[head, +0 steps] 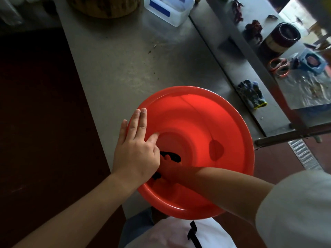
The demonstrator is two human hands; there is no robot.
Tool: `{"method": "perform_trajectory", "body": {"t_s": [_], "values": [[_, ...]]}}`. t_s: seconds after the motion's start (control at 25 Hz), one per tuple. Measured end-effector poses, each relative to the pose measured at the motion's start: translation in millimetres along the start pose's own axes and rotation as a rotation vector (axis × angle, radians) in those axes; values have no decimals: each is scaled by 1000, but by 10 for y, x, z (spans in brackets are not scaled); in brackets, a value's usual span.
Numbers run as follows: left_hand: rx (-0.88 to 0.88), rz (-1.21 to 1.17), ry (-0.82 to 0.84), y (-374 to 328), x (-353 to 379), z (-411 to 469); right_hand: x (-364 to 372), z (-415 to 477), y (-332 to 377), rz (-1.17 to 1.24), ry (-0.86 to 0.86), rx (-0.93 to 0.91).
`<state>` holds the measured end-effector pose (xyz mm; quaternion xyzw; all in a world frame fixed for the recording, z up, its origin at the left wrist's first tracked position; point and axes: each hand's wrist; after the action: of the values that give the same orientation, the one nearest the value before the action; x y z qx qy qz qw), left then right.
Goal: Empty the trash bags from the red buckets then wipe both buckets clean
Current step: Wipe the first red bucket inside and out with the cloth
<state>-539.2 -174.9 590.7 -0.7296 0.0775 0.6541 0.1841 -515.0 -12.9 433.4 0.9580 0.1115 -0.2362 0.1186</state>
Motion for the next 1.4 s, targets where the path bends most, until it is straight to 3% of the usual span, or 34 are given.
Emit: {"method": "perform_trajectory", "body": {"t_s": [0.08,0.16,0.28,0.36,0.56,0.64,0.8,0.92,1.08,1.2,1.4], "values": [[-3,13,18,7,-12,-2,-132,17,52,-34,-188,14],[-4,19,27,15,-19,-8,-300,68,43,-116,-264,56],[-6,21,26,21,-20,-8,-534,103,-170,-67,-238,192],[-11,28,31,22,-22,-3,-565,44,-425,58,-317,281],[-16,28,19,0,-6,12,-213,5,-587,176,-168,441],[-22,18,19,-4,-3,15,-52,22,-414,167,-216,414],[-16,14,15,-2,-8,10,117,59,-286,-96,-179,294],[-18,15,12,-6,11,6,115,50,-273,-121,-227,271],[-12,4,-3,-4,41,9,-100,56,-326,-220,-129,194],[-13,-3,-18,18,42,27,-347,-42,-389,-193,4,159],[-14,14,3,33,32,30,-835,-572,-500,119,-179,217]]}}
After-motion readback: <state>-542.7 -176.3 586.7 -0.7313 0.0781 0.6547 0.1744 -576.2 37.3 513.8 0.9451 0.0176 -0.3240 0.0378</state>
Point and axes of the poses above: each hand's wrist, its own z-axis towards the middle knuckle, its own x-axis out of the palm, y = z × x, and after that the axes turned 8 degrees about y, right-handed
